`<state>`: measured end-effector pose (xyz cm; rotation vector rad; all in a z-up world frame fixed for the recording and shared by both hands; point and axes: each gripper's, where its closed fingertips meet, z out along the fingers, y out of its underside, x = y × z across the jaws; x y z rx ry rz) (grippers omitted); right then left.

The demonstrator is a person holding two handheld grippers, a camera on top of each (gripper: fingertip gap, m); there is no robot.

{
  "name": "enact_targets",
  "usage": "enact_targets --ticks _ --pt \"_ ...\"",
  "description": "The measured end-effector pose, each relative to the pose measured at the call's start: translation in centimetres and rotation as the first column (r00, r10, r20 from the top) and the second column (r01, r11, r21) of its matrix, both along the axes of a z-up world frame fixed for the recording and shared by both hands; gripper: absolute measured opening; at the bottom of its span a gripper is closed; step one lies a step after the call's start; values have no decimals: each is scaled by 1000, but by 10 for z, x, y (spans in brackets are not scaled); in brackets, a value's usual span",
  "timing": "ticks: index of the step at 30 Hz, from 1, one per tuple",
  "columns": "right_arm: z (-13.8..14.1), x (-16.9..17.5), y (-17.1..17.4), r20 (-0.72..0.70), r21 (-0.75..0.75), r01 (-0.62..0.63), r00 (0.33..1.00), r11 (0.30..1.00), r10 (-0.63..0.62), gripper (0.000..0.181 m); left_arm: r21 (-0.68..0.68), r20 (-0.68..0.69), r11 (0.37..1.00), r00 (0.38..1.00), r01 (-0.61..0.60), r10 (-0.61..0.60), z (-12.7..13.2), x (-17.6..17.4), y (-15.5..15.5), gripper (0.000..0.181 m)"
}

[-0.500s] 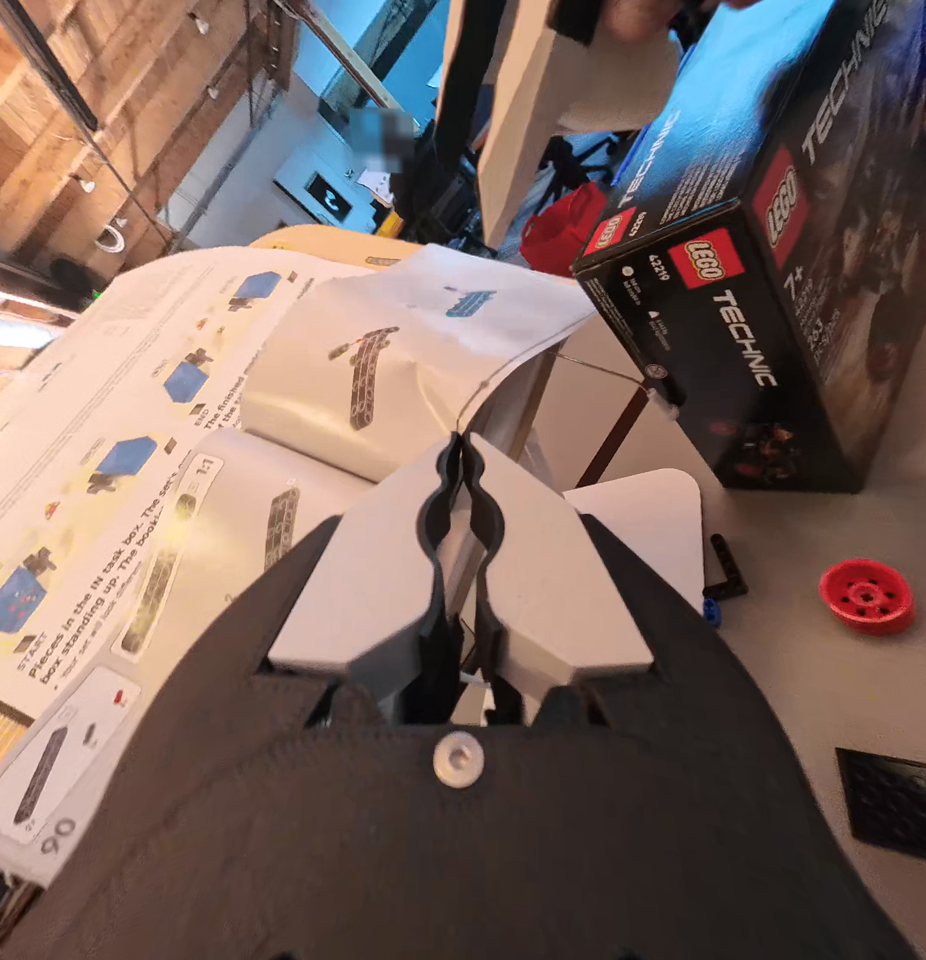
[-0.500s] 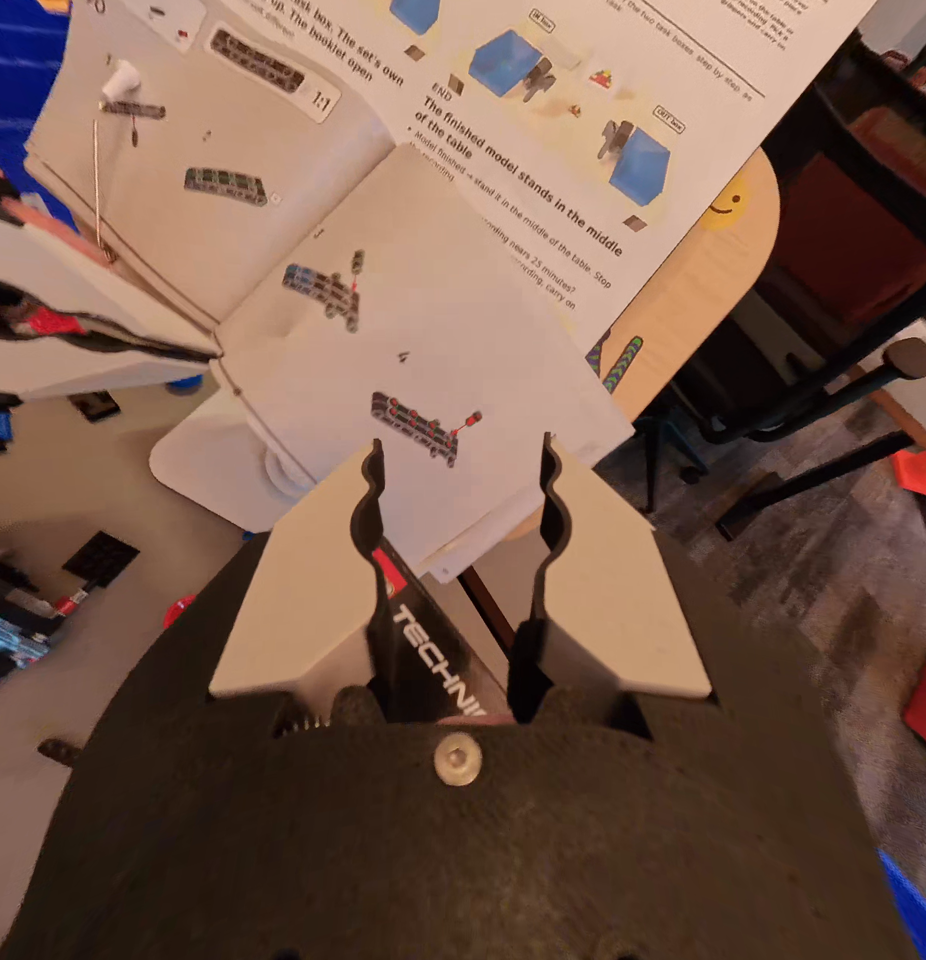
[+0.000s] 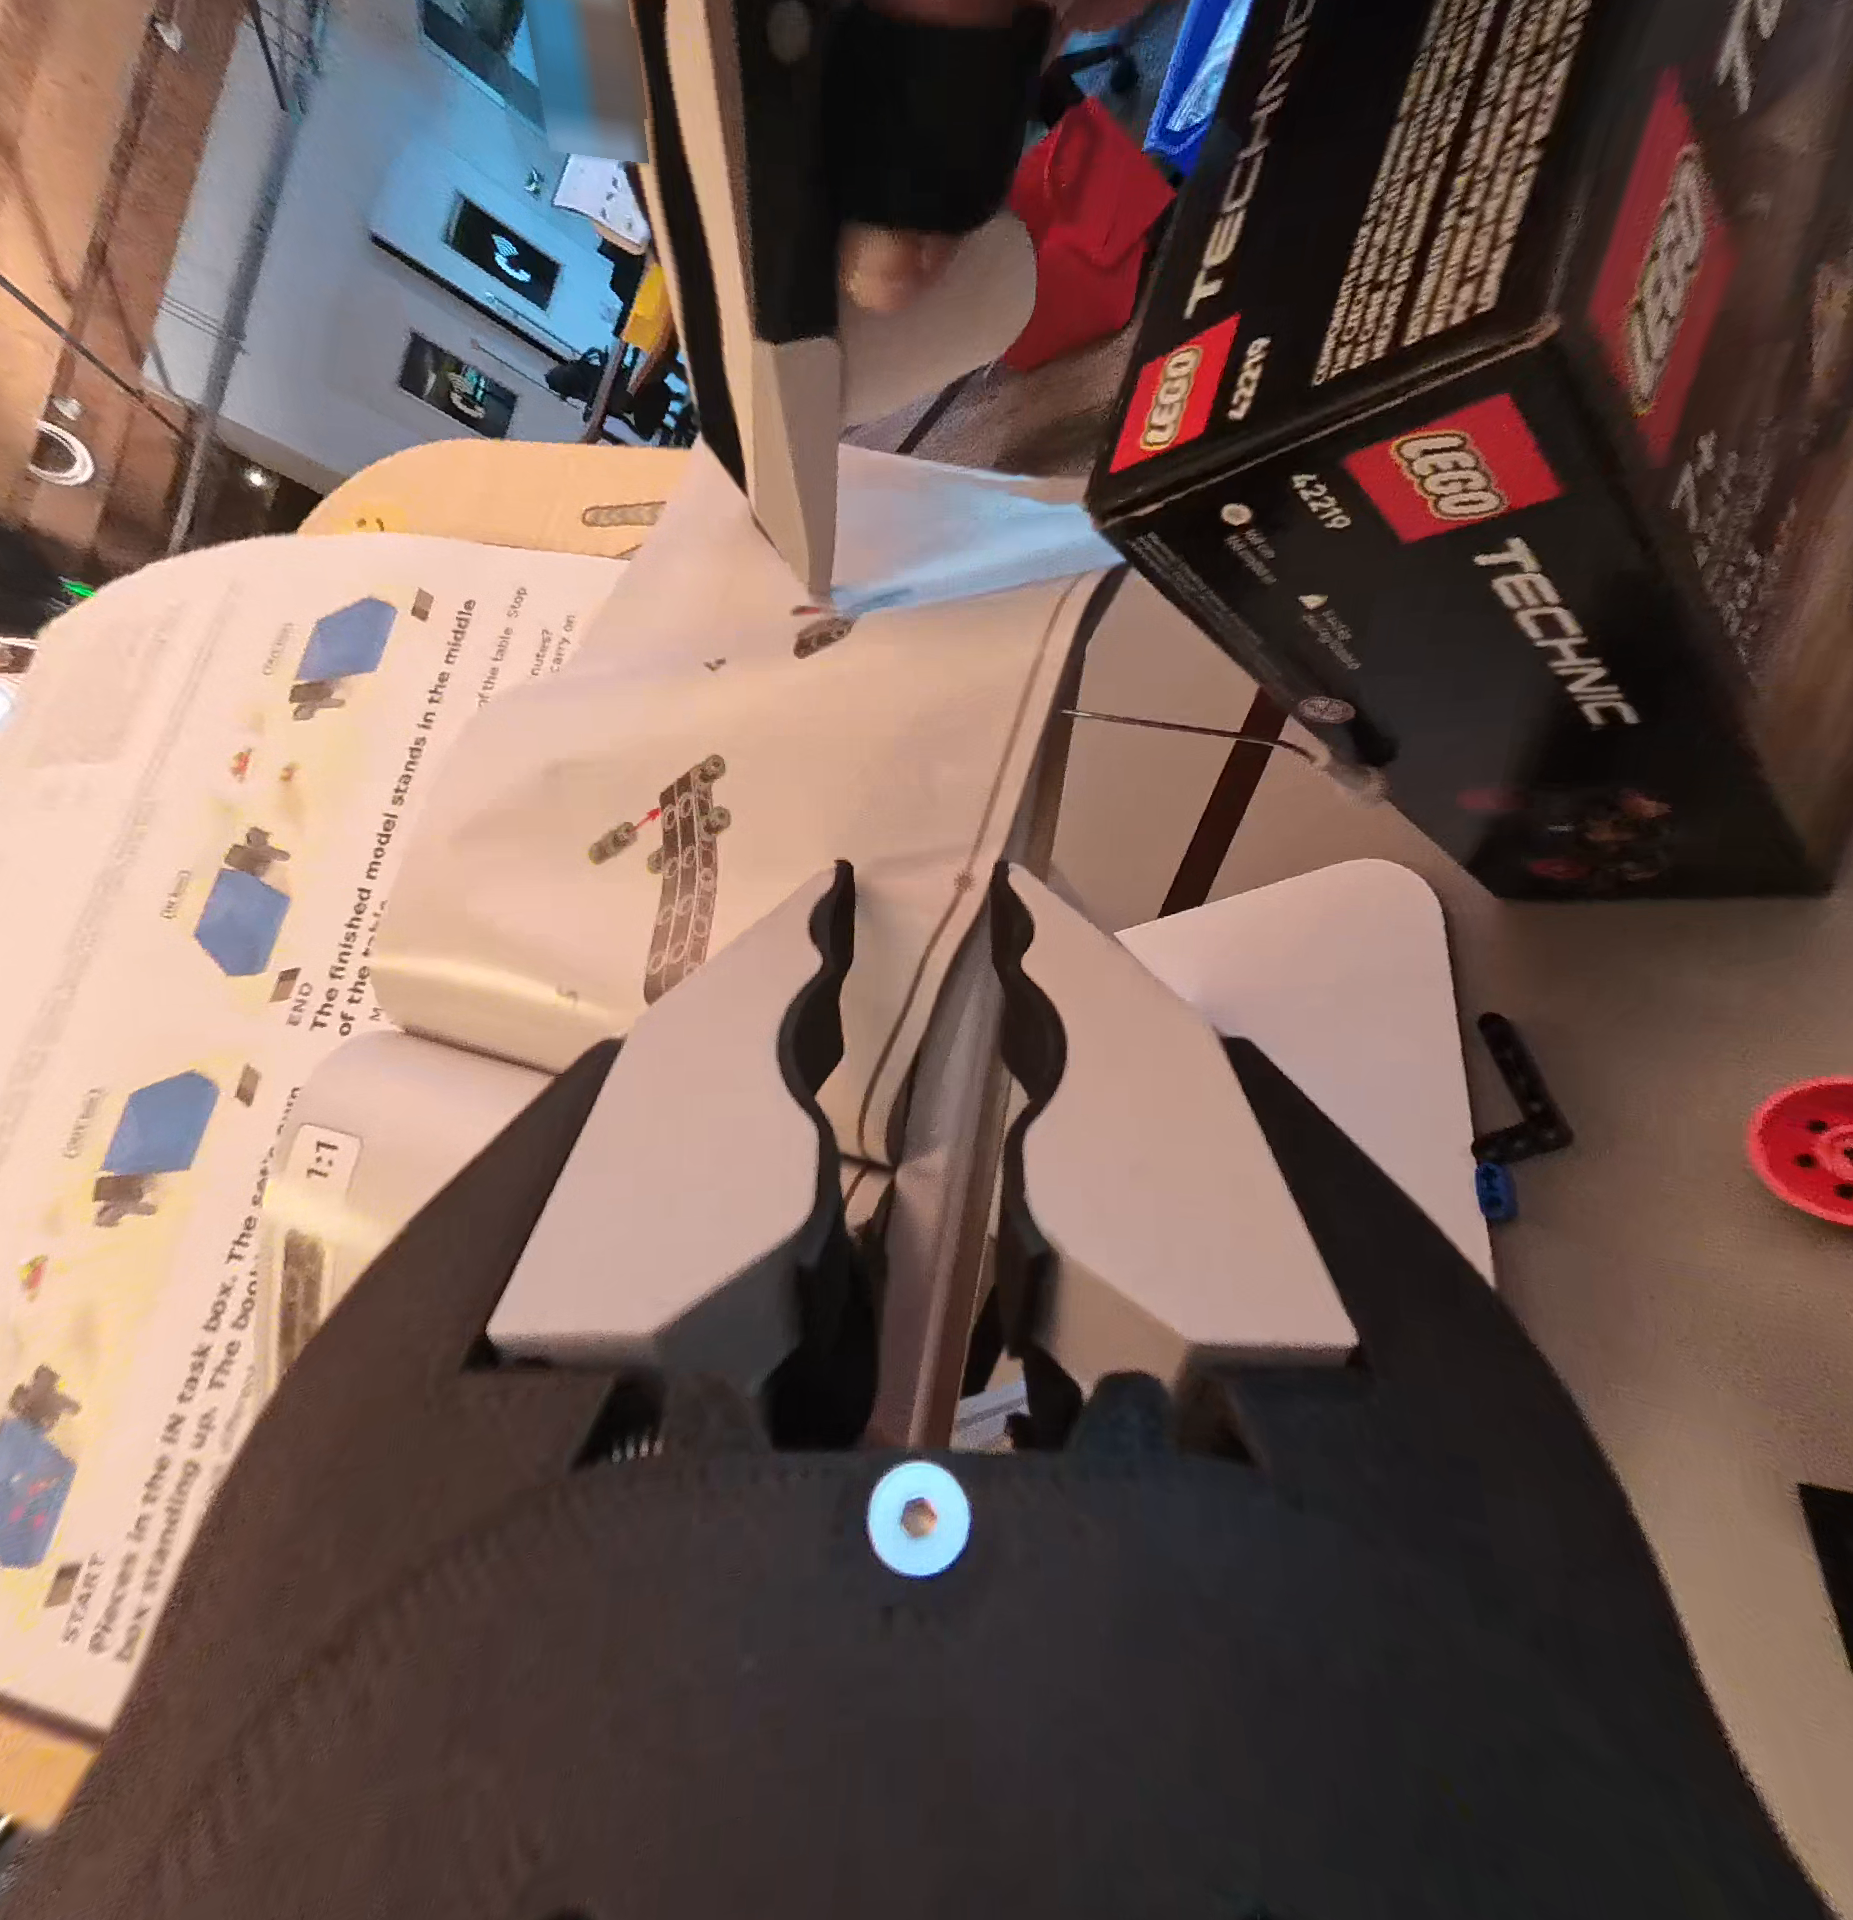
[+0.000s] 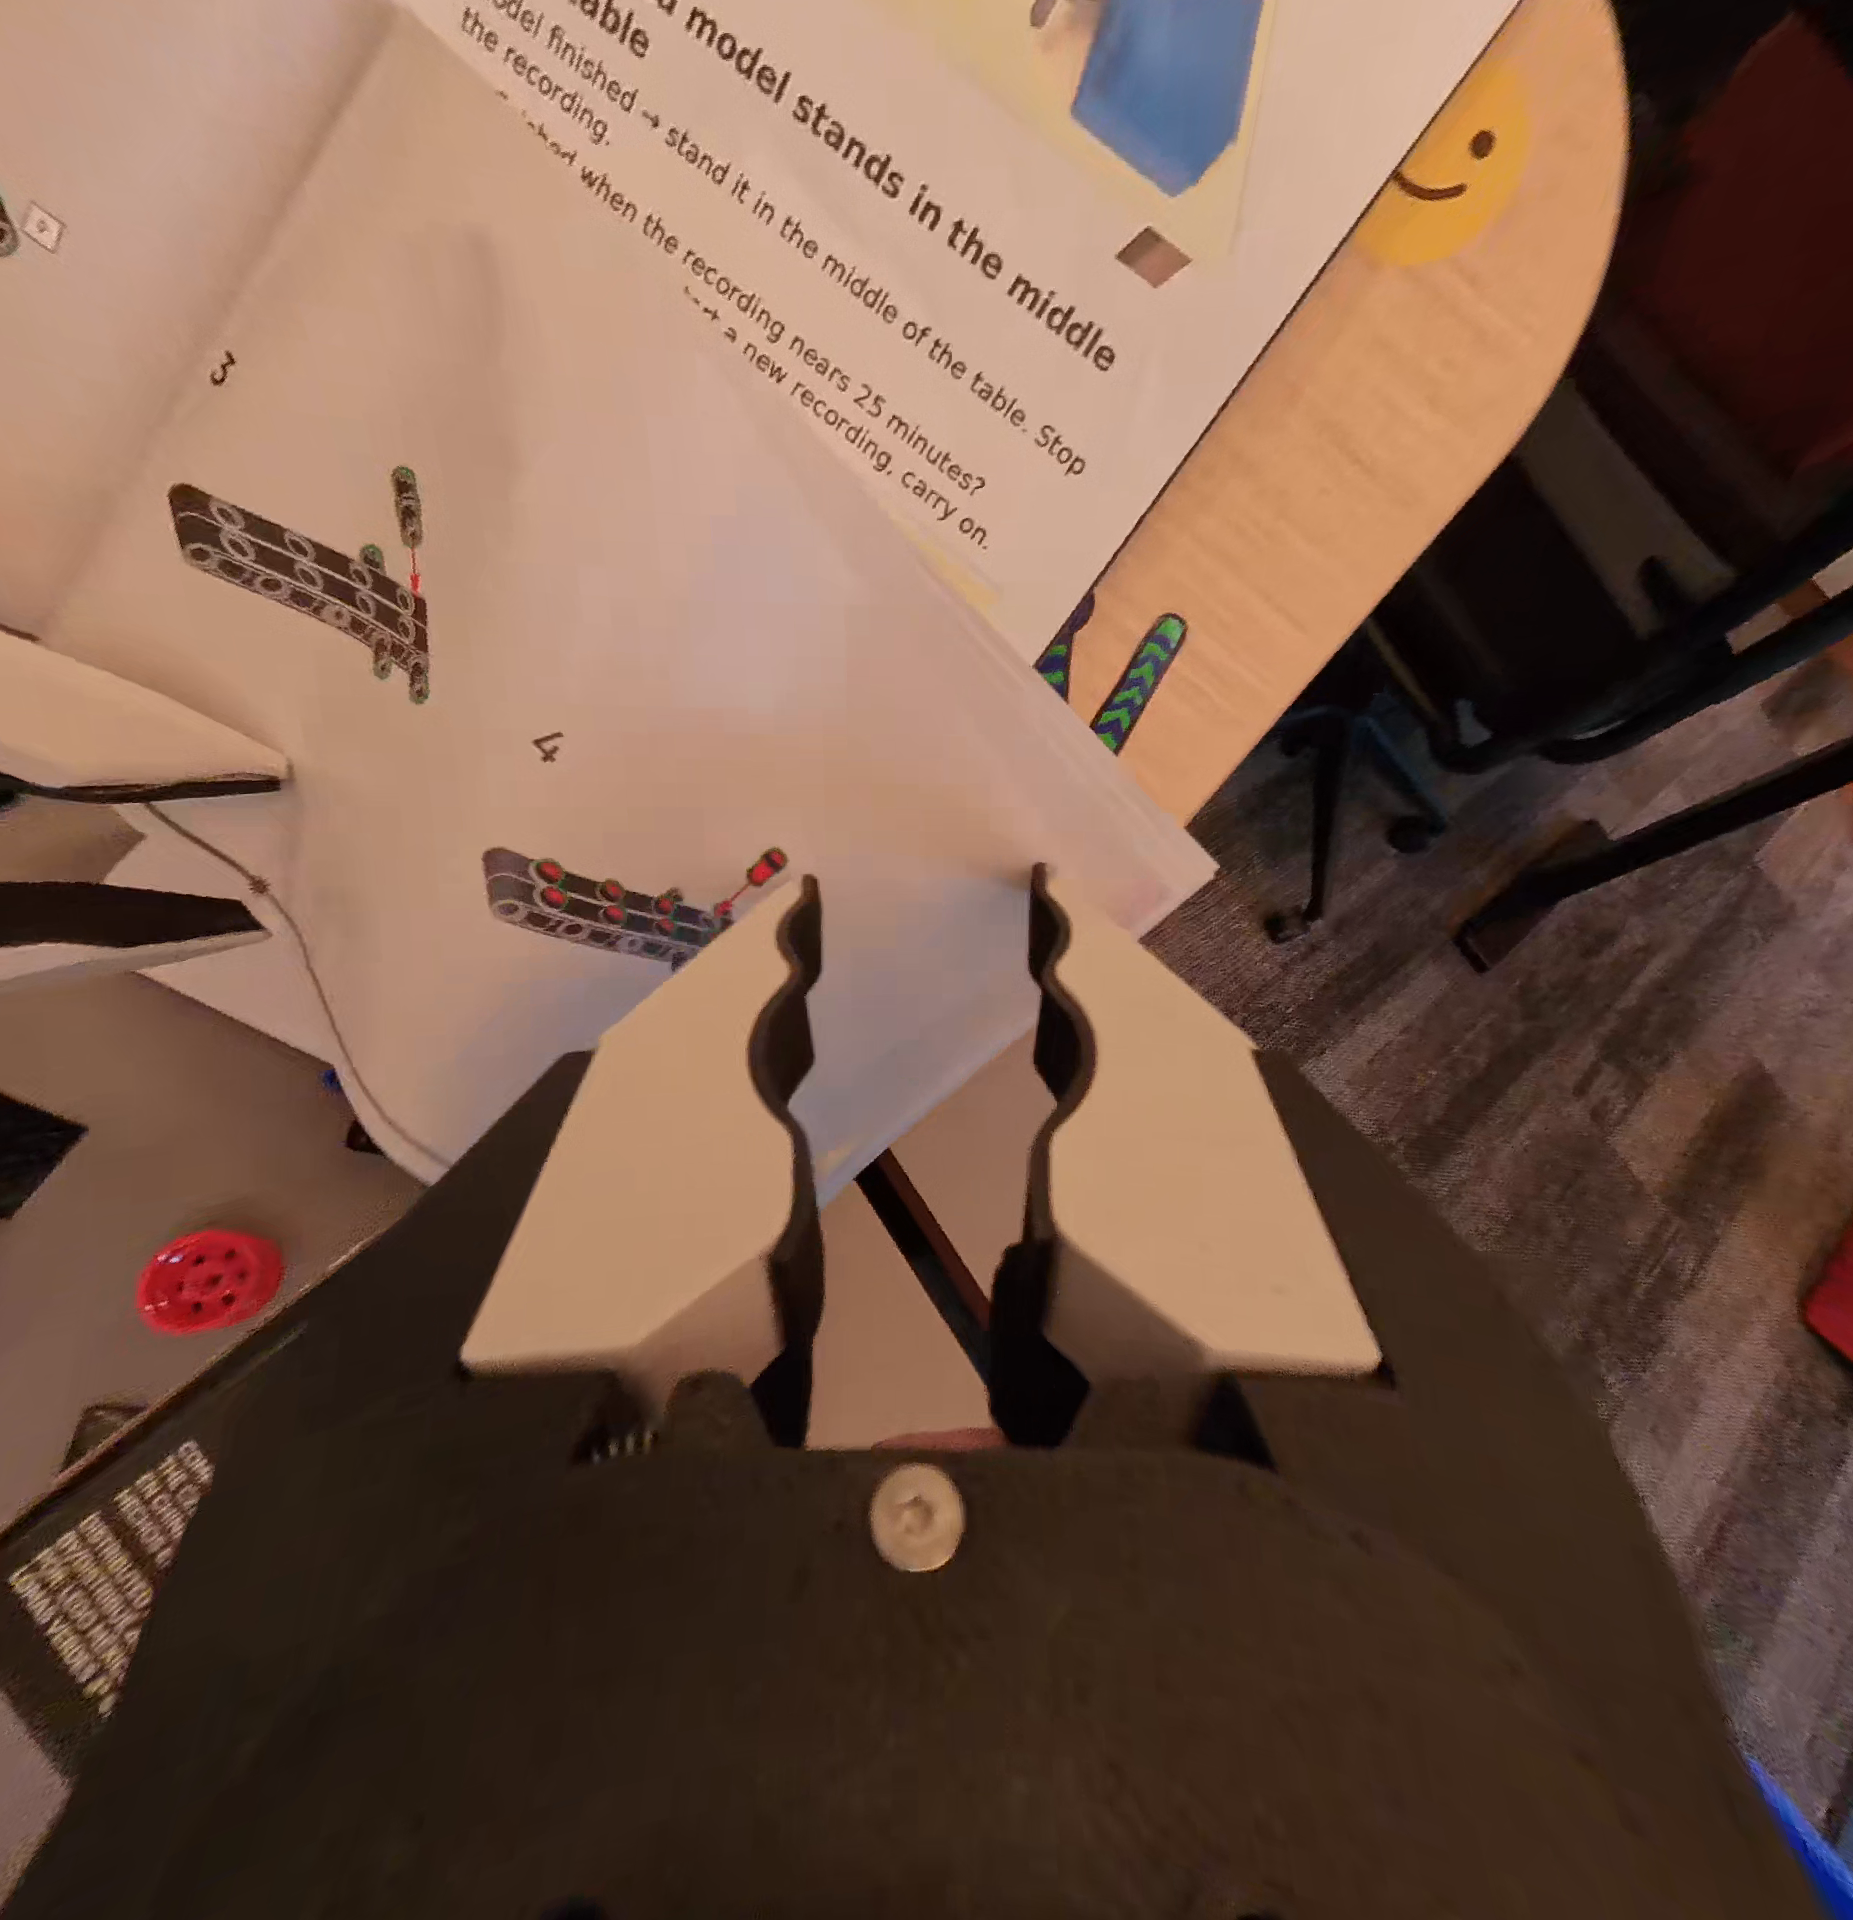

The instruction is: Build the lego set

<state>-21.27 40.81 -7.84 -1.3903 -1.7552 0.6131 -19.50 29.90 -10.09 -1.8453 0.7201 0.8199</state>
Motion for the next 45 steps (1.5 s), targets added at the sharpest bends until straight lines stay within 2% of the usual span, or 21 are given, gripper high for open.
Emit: enact_targets --ticks 2,6,10,16,20,22,25,28,30,33,35,37,38,39,41,43,45 --pt "-1 -1 1 -6 35 8 1000 999 -8 29 12 3 1000 1000 -3 3 0 -1 1 24" --pt "-6 -1 -6 11 60 -29 1000 998 28 0 20 -9 1000 1000 -6 6 -1 -2 1 25" --pt "-2 1 -13 2 34 -66 998 997 66 0 28 -26 1000 1000 -1 2 0 -1 -1 28" --pt "40 12 -53 -116 -101 -215 972 971 203 0 71 17 997 1000 -7 6 5 0 -8 45" --pt "77 21 -102 -204 -234 -389 916 891 347 0 129 78 991 997 -37 27 16 -5 -19 55" --pt "89 20 -126 -228 -274 -449 890 851 396 0 190 126 979 991 -72 48 26 -10 -30 66" --pt "106 14 -163 -276 -314 -527 846 789 456 0 301 199 944 977 -133 74 43 -20 -51 74" --pt "110 -2 -184 -276 -287 -528 845 800 459 0 400 246 904 968 -152 54 57 -24 -72 63" --pt "105 -12 -197 -261 -300 -537 841 788 474 0 461 290 873 957 -159 21 65 -28 -86 38" --pt "104 -22 -209 -275 -300 -550 832 779 481 6 495 399 847 917 -195 -22 70 -43 -102 9" --pt "105 -24 -212 -287 -311 -555 829 772 480 8 488 478 845 877 -219 -49 67 -52 -109 1" --pt "107 -24 -207 -299 -302 -535 839 789 454 18 493 575 833 813 -252 -94 64 -63 -115 2" --pt "110 -24 -202 -317 -295 -515 847 805 426 36 505 617 819 778 -273 -121 65 -69 -119 3" --pt "114 -22 -198 -341 -294 -511 846 808 411 40 510 655 808 742 -294 -144 65 -75 -124 5" --pt "118 -17 -193 -374 -314 -513 840 799 392 39 506 720 796 671 -331 -178 61 -88 -131 0" --pt "109 -17 -180 -332 -276 -454 872 847 358 37 484 759 805 623 -342 -192 53 -96 -134 0" --pt "95 -19 -171 -279 -207 -398 900 894 336 34 465 778 809 602 -360 -180 45 -101 -135 0"
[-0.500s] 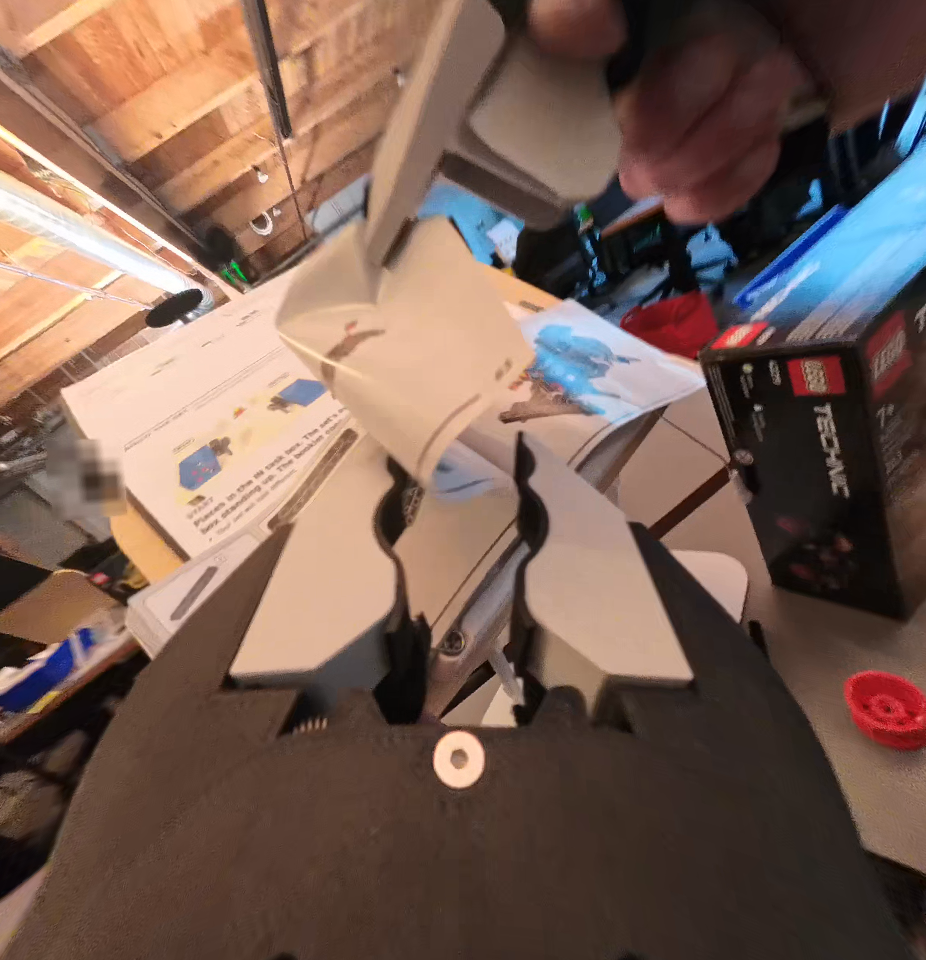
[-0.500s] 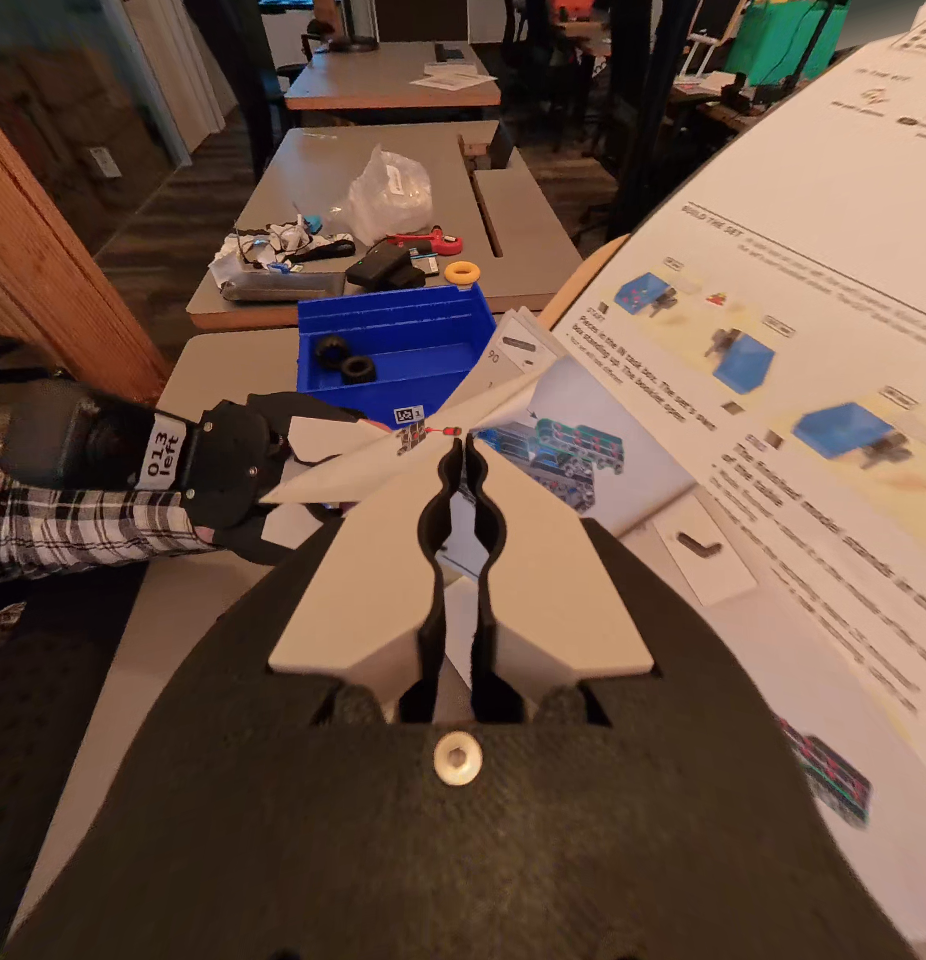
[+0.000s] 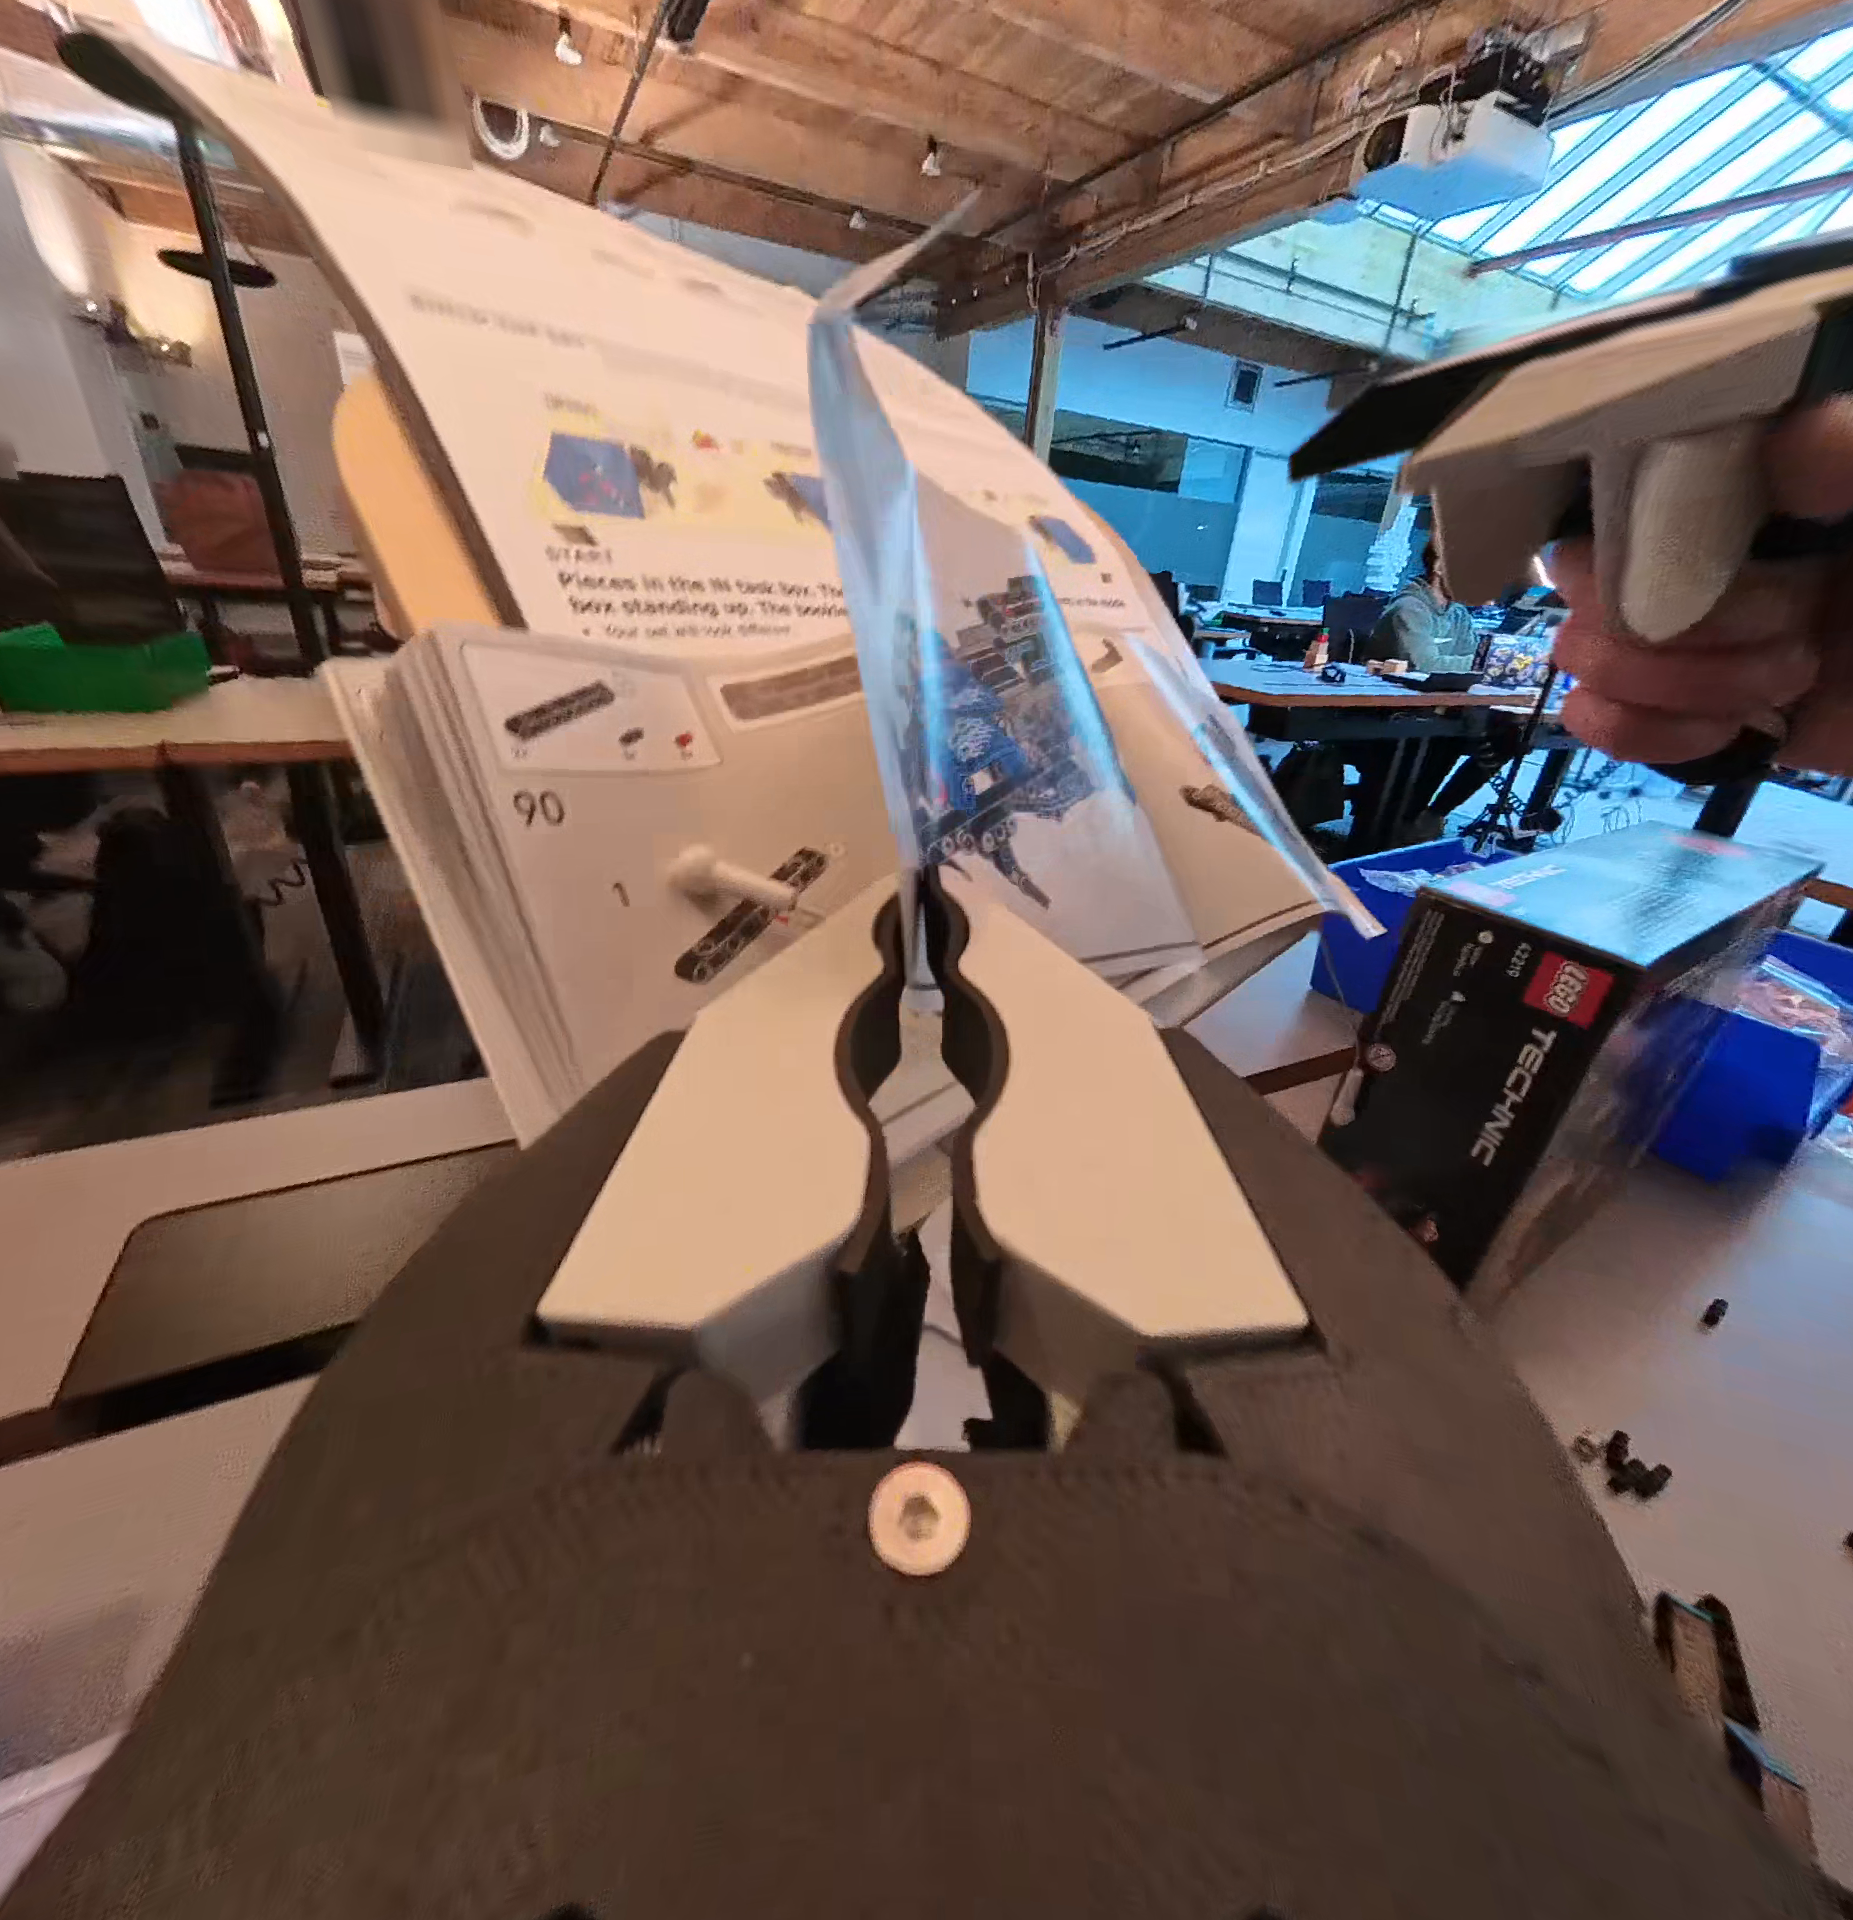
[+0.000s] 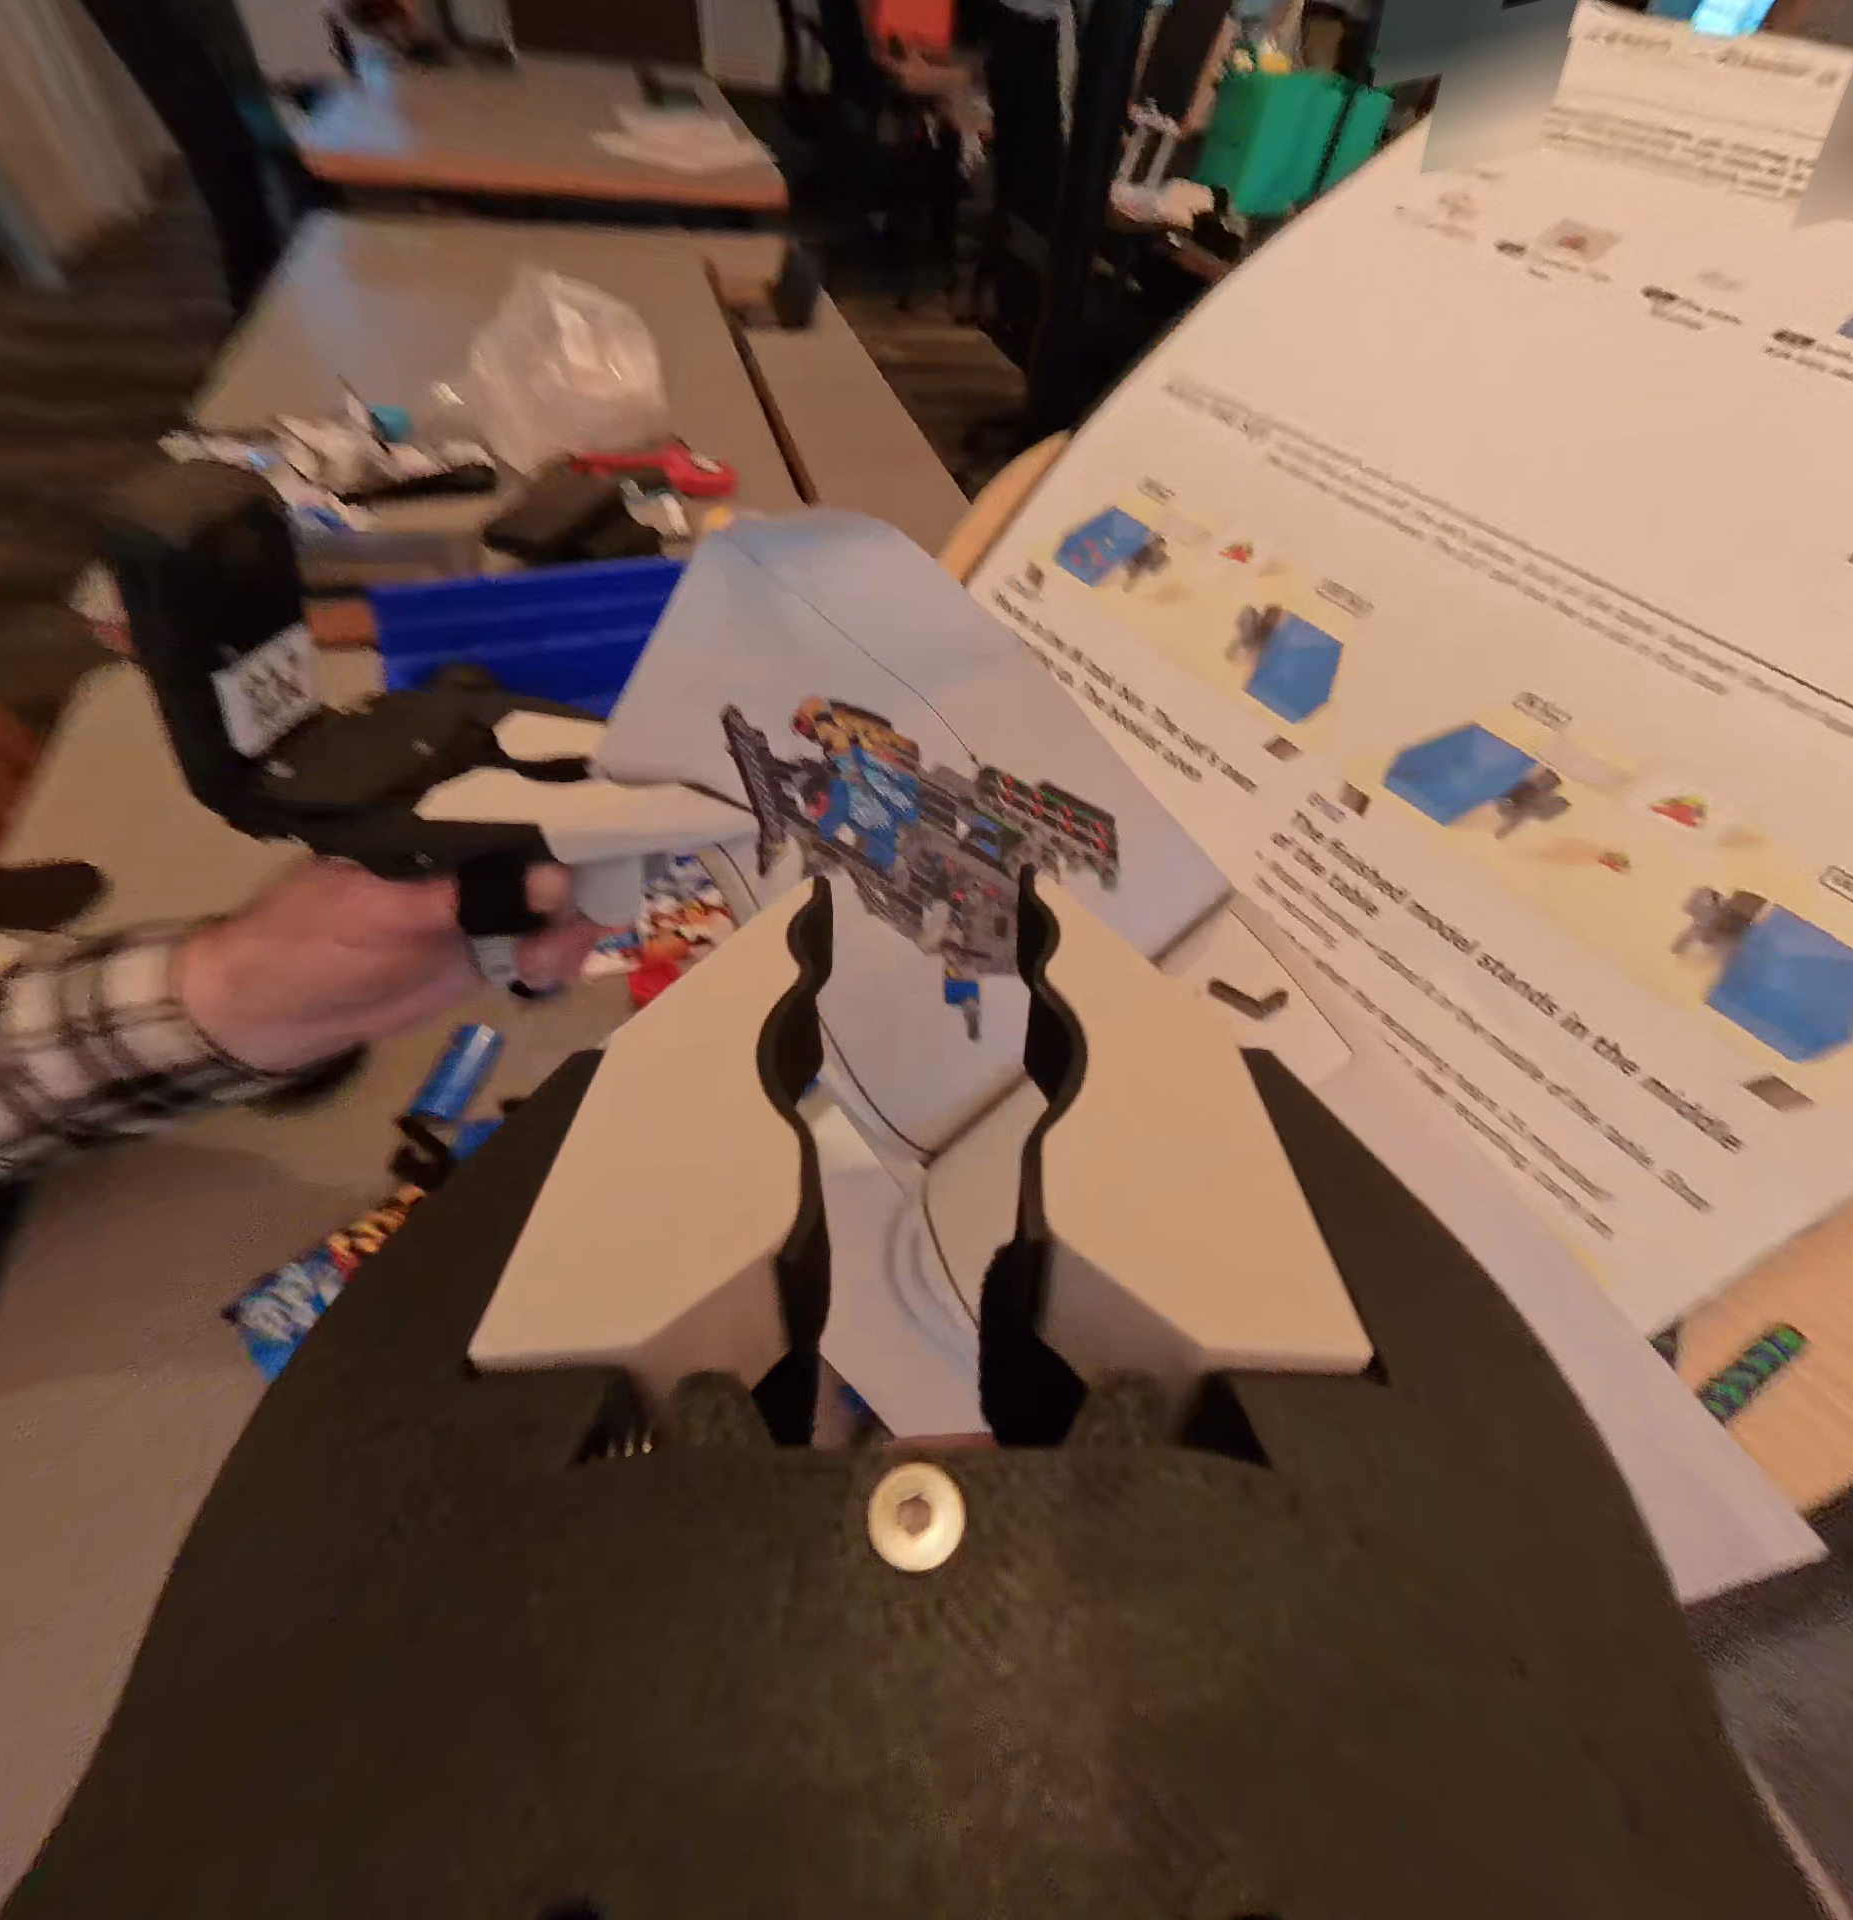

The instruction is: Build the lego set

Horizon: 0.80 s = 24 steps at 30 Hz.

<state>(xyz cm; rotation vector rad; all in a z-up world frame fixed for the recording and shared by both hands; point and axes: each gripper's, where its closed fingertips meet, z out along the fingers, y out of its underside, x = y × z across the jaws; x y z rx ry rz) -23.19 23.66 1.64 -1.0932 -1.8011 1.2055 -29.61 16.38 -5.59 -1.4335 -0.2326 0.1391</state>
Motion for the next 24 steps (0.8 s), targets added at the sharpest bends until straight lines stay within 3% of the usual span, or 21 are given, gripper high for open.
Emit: enact_targets --ticks 7,9,12,14,18,24 --pt "-74 -31 -10 94 304 73 990 950 -106 28 -16 49 998 997 -63 64 -11 -21 -13 2" --pt "-96 -37 -18 137 349 46 985 936 -100 34 -32 47 997 996 -76 78 -14 -27 -17 2" --pt "-83 -37 -28 50 369 62 995 927 -86 22 -33 50 997 997 -64 66 -15 -30 -19 0" --pt "-78 -30 -46 40 332 4 999 943 -18 15 -37 54 998 997 -53 55 -17 -32 -18 0" --pt "-109 -30 -67 166 345 -98 985 934 42 24 -19 -4 999 999 -39 39 -5 -32 -15 0" --pt "-124 -57 -80 73 425 -22 997 905 -10 24 -49 -57 999 998 -14 12 6 -35 -9 0"
